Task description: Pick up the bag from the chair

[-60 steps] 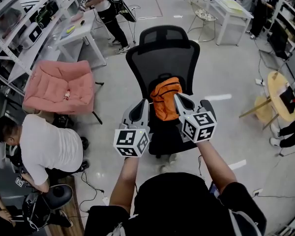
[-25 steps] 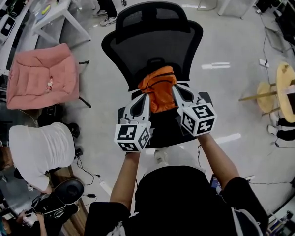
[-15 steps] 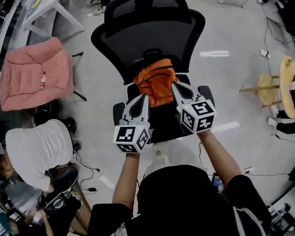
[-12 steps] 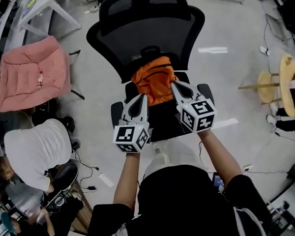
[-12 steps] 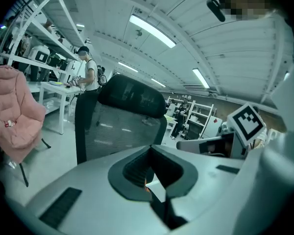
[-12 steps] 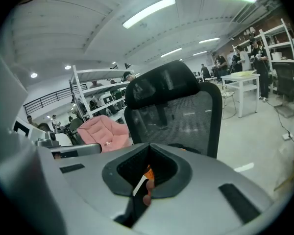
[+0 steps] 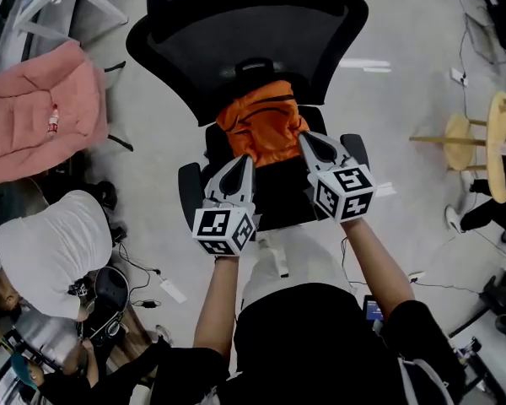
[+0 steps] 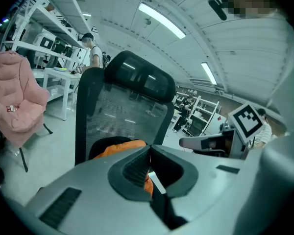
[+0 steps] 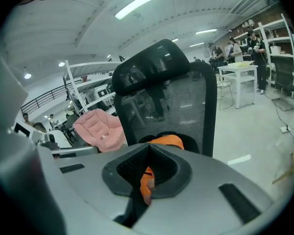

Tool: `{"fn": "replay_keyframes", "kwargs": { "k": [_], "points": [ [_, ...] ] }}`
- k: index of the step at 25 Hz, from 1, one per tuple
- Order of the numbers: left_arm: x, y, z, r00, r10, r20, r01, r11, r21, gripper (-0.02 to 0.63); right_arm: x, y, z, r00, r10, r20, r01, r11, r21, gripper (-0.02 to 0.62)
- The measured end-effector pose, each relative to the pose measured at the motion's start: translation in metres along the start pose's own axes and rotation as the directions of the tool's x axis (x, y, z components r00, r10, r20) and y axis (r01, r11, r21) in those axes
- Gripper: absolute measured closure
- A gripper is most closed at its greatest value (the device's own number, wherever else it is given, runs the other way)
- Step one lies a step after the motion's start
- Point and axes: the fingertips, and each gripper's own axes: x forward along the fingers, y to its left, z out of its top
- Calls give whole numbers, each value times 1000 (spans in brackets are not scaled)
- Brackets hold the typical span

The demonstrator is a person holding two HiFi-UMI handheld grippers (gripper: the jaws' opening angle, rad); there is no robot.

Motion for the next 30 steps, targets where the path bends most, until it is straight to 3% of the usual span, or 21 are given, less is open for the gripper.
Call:
{"fn": "replay_keyframes", "kwargs": {
  "k": [8, 18, 30],
  "points": [
    [29, 23, -39, 997, 31, -73, -34, 998, -44, 595, 31, -26, -30, 998, 17, -52, -16, 1000, 19, 594],
    [55, 51, -60, 992, 56, -109, -61, 997, -51, 586, 66, -36, -55, 993, 30, -112, -31, 1000, -5, 592],
    [77, 107, -83, 981, 139, -136, -149, 987, -66, 442, 102, -58, -66, 991, 40, -126, -44, 999, -24, 474]
  ]
}}
